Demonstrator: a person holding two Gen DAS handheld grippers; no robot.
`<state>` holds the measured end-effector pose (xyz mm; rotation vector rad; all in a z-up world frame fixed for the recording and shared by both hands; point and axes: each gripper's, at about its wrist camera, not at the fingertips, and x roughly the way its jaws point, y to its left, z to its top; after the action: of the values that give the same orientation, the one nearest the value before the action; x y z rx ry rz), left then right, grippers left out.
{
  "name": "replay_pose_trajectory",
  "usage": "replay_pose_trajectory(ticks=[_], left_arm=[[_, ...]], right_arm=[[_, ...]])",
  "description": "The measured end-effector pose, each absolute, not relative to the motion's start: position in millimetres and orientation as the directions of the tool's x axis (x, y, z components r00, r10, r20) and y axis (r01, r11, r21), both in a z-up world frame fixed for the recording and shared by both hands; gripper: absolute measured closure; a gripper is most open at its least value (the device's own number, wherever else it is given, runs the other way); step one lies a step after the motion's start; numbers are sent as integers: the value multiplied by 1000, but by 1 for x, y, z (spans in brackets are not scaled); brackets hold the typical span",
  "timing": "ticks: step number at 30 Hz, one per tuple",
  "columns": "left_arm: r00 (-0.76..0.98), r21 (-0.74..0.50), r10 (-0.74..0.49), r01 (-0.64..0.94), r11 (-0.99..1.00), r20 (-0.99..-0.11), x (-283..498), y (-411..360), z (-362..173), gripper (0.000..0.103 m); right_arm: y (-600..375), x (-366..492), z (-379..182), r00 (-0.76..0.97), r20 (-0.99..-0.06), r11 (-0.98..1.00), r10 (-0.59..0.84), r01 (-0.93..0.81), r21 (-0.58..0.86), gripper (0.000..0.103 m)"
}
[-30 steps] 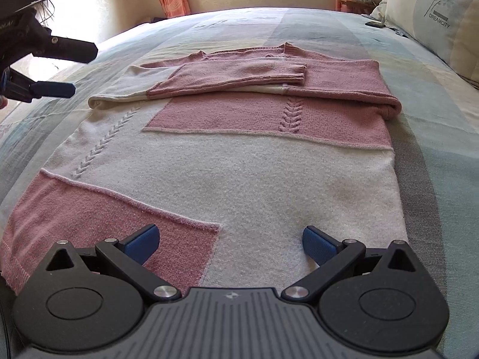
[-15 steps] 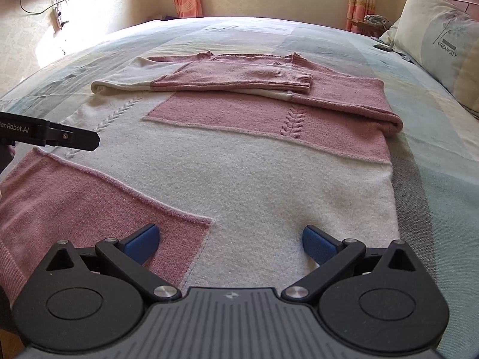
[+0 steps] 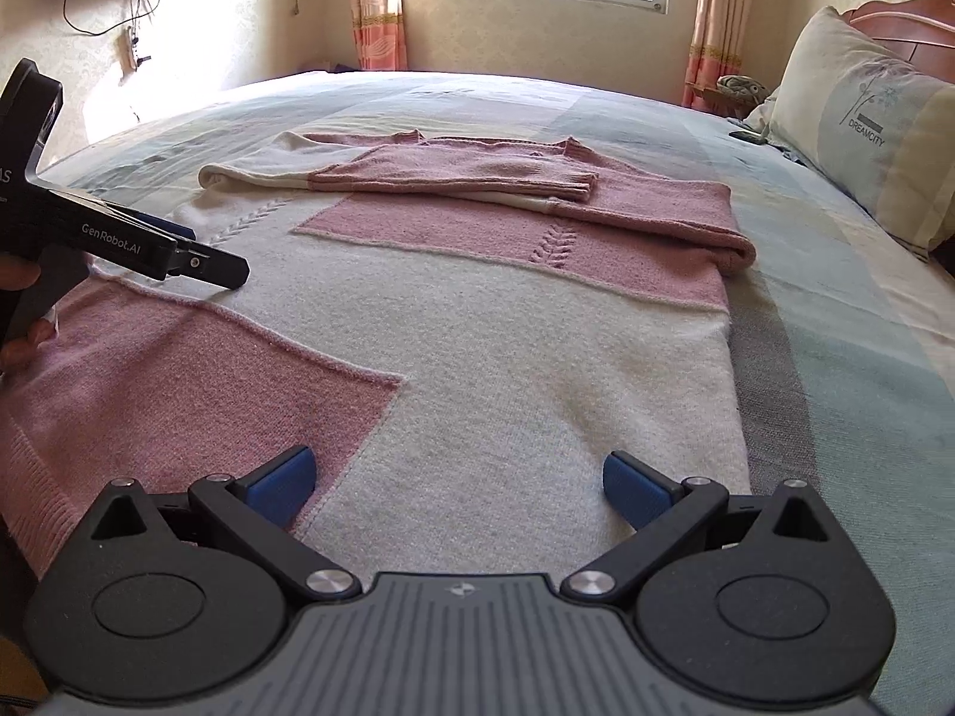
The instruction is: Fold clothes
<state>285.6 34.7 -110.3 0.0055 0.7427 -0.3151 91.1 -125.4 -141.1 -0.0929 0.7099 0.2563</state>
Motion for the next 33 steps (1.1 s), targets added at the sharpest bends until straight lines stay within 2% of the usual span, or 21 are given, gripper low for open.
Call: replay_pose_trajectory(ticks=[4, 7, 13, 22, 23, 26, 31, 33], left_arm=[[684, -108, -273, 274, 956, -676, 281, 34, -107, 1], [679, -154, -304, 274, 949, -669, 278, 40, -103, 1], [703, -170, -284, 229, 958, -652, 276, 50, -97, 1], [691, -175, -279, 219, 960, -667, 285, 50, -101, 1], [690, -178, -282, 220, 959, -666, 286, 50, -100, 1], [691, -188, -297, 231, 955, -659, 286, 49, -98, 1], [699, -194, -302, 232, 953, -648, 282, 50, -93, 1], [703, -195, -306, 237, 952, -642, 279, 50, -90, 1]], right_arm=[[-130, 66, -142, 763, -636, 989, 116, -145, 7, 0], [-129, 53, -141, 777, -627, 997, 58, -79, -5, 0], [-130, 77, -121, 827, -553, 994, 99, -106, 19, 0], [-153, 190, -128, 785, -603, 973, 142, 0, 230, 0], [-156, 194, -132, 785, -606, 975, 129, 10, 220, 0], [-164, 193, -138, 784, -616, 985, 81, 30, 168, 0], [-164, 161, -122, 760, -641, 984, 105, 13, 176, 0], [-158, 140, -114, 756, -634, 977, 163, -36, 209, 0]])
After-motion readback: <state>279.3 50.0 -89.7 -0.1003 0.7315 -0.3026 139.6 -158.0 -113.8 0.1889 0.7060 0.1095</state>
